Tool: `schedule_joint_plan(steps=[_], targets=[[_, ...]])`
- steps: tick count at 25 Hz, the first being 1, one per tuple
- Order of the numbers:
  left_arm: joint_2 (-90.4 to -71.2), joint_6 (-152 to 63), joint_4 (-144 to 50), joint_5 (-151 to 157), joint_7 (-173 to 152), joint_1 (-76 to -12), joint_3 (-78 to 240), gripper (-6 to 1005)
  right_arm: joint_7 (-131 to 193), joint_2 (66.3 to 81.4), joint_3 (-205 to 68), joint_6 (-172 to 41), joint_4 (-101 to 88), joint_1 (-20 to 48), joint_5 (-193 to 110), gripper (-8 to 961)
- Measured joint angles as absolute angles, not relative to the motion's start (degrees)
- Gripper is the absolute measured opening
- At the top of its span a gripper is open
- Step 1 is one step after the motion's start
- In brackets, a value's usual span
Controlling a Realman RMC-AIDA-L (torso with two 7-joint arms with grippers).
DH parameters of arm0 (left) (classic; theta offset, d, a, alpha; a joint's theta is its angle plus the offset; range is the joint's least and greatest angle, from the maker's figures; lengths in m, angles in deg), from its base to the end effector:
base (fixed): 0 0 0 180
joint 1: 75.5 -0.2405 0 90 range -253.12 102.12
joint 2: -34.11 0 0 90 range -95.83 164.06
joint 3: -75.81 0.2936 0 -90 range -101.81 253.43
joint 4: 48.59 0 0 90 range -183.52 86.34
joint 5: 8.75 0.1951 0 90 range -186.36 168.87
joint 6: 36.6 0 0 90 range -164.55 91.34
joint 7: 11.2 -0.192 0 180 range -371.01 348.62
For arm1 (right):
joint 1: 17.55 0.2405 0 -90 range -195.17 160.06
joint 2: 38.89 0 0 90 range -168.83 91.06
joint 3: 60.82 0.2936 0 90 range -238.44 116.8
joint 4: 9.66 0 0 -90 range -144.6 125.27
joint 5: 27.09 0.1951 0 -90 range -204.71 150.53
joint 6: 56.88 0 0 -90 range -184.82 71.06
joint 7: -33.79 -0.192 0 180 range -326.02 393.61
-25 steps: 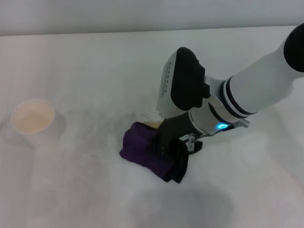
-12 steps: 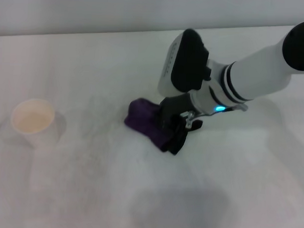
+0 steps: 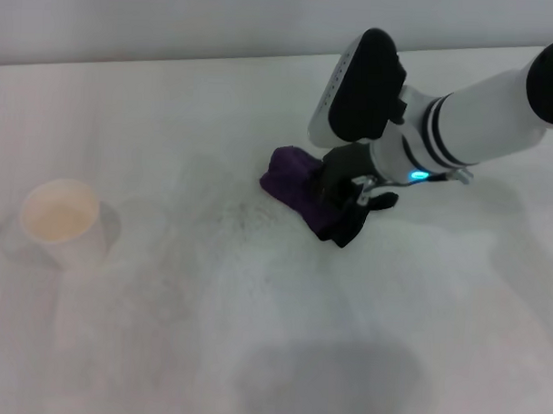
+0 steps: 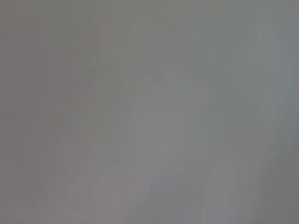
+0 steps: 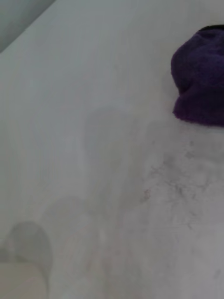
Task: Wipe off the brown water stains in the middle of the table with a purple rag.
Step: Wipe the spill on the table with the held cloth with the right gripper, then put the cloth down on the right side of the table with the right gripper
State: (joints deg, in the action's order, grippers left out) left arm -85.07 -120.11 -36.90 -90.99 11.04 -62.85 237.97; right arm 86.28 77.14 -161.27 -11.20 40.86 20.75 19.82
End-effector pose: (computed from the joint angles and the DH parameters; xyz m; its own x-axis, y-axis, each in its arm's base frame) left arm -0.3787 0.2911 -0.0105 0.4340 -0.1159 0.8934 0.8981 -0.0223 -0.4392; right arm 0.2524 0.4198 -0.1323 0.9281 -0.3280 0.1762 -0.2100 -0.8518 -0.4799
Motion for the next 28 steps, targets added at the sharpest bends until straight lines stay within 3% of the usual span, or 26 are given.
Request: schedule_joint_plan(steps=[14, 18, 28], targets=[[-85.07, -120.61, -36.95, -91.01, 14.09, -62.05, 237.97, 889, 94.2, 77.35, -174.3, -6.85, 44.76, 21.27, 34.98, 80], [-85.07, -120.78, -36.99, -91.33, 14.11, -61.97, 237.97, 889, 94.2, 76.8, -173.69, -10.13, 43.13, 20.9, 34.01, 80], [-85.07, -120.8, -36.99, -91.6, 14.13, -61.82, 237.96, 888, 93.65, 76.53, -156.06, -11.31, 44.97, 13.15, 25.25, 81]])
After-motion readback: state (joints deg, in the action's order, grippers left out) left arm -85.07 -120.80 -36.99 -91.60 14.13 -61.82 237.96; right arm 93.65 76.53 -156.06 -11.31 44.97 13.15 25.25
